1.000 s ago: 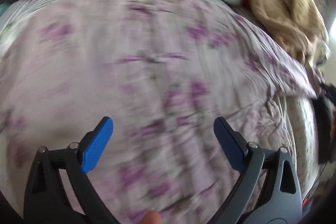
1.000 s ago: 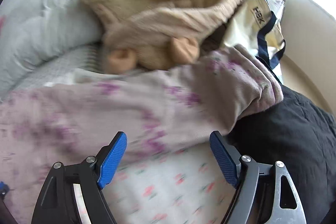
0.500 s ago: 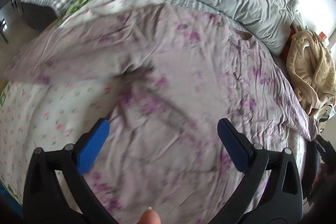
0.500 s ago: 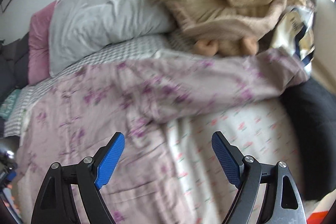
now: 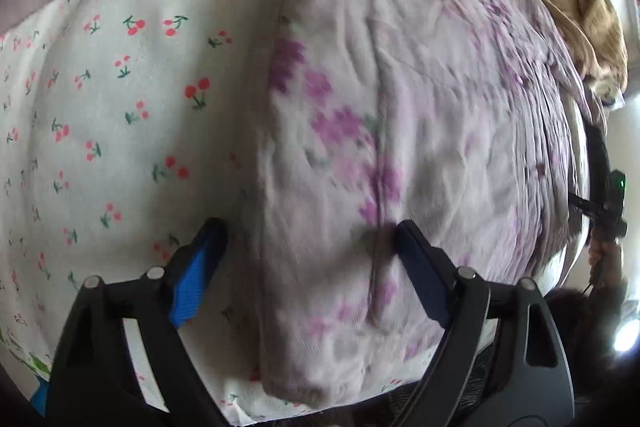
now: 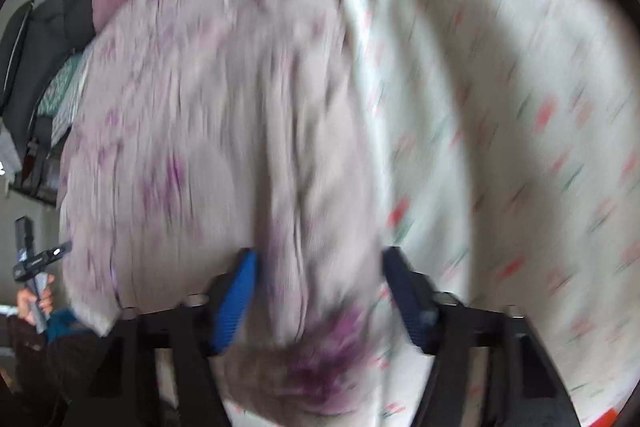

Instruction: Fold large clothes

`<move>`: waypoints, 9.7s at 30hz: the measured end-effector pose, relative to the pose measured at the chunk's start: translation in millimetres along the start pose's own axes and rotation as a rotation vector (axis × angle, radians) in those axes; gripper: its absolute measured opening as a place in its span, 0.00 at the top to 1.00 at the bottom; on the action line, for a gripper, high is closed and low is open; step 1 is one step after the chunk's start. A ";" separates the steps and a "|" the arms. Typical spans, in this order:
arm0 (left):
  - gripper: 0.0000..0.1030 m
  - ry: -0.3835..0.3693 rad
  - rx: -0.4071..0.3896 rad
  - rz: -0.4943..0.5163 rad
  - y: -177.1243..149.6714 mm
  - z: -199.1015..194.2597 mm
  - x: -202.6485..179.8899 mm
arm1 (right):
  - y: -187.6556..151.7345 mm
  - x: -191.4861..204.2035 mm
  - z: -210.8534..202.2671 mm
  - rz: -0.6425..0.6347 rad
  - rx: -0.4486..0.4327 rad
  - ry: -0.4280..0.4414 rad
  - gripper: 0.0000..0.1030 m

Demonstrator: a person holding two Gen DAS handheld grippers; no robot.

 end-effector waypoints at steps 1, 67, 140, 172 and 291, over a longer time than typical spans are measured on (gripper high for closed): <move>0.39 -0.039 0.025 0.009 -6.3 -1.8 -8.5 | -3.6 6.2 -1.8 0.007 -0.006 0.033 0.77; 0.84 0.050 -0.773 -1.045 116.7 -87.4 297.3 | 143.6 130.6 16.4 -0.114 -0.241 -0.191 0.21; 0.30 0.032 -0.634 -0.140 202.0 -39.8 -70.8 | 248.8 174.9 91.0 0.063 -0.318 0.254 0.74; 0.37 0.122 -0.565 -0.140 202.7 -2.2 -57.5 | 280.1 181.8 98.7 -0.189 -0.415 -0.309 0.30; 0.56 0.135 -0.672 0.195 249.8 -53.6 -177.3 | 289.4 124.7 0.9 -0.072 -0.596 -0.140 0.20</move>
Point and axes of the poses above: each gripper's, at about its wrist camera, not at the fingertips, and z roughly the way its jaws point, x to its left, y to its top, the point moved 7 cm from there along z, roughly the way its jaws point, and after that the axes turned 1 degree about x, right-handed, at the moved point
